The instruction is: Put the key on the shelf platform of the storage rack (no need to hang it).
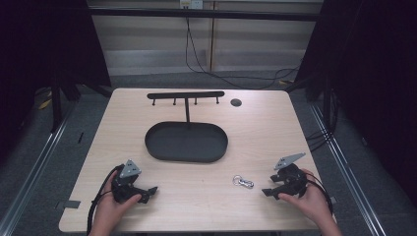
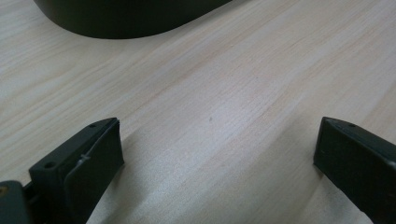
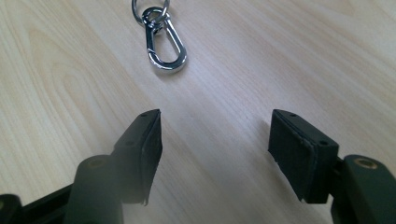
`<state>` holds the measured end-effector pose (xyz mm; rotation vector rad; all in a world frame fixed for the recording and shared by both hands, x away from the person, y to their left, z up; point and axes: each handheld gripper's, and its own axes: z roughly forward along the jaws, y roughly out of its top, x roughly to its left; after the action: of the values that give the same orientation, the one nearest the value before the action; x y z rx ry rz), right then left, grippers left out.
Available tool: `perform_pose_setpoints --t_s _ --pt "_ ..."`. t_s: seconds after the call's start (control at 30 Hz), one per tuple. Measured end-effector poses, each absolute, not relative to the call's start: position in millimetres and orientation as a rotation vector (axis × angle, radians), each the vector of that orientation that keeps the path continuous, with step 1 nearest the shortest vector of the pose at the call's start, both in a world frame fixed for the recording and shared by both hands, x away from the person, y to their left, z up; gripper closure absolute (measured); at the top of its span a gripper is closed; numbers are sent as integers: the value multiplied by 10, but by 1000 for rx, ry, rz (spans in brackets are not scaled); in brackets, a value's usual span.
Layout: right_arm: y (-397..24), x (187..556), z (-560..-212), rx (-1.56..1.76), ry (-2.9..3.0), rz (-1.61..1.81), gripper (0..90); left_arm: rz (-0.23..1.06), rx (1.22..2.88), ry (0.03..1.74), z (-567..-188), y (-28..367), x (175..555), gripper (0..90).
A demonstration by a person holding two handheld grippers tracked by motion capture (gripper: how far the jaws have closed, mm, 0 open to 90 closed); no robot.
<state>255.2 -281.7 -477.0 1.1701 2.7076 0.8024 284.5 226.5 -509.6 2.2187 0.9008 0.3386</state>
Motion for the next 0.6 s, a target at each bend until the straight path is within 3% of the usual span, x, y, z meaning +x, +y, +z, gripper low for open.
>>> perform_pose_setpoints --t_s 0.6 --pt "-2407 2715 -4613 1003 2902 556 491 339 2219 901 -5096 2265 2845 9"
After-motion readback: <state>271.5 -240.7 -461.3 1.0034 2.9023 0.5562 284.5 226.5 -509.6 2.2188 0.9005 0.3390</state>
